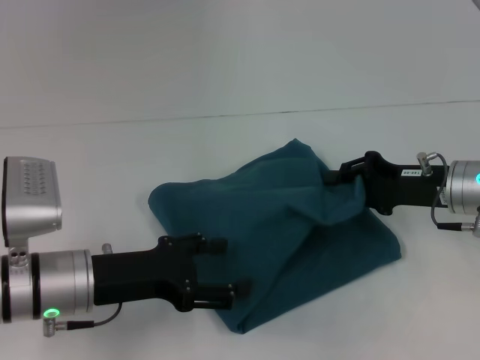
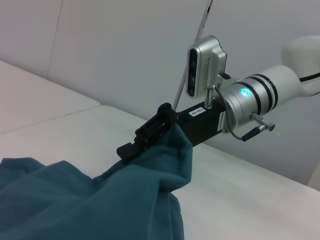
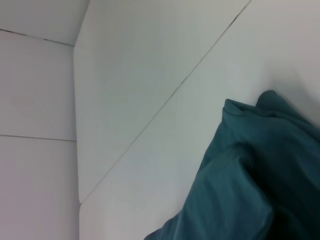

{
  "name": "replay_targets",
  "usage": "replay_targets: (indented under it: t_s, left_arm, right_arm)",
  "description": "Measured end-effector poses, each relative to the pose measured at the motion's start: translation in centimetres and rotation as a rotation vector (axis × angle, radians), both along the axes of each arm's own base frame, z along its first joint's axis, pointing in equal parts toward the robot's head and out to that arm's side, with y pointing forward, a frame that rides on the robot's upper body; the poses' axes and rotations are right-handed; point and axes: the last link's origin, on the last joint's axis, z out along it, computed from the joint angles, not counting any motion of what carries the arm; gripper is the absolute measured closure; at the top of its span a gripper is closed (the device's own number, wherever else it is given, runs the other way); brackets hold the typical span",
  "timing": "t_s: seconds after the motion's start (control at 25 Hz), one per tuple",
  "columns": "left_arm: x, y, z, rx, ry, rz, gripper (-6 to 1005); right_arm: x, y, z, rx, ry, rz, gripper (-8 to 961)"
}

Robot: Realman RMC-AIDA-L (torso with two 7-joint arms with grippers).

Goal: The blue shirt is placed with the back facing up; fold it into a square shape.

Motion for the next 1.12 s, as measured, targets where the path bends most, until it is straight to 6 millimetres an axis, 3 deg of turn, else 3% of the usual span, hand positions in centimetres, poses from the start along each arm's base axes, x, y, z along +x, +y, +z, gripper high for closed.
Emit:
replay_targets:
  t_s: [0.4, 0.56, 1.12]
  left_arm:
    - [0.0, 0.0, 0.0, 0.002, 0.002, 0.001, 95]
    - [0.0, 0.1, 0.0, 0.006, -0.001, 0.003, 95]
    - [0.0, 0.2, 0.2, 0.011, -0.013, 0.020, 95]
  right_arm:
    - [0.0, 0.0, 0.0, 0.016, 0.014, 0.003, 849]
    - [-0.3, 0.5, 0.6, 0.077, 0.012, 0.059, 913]
    - [-3.0, 2.3, 1.8, 0.215, -0.100, 0.343, 912]
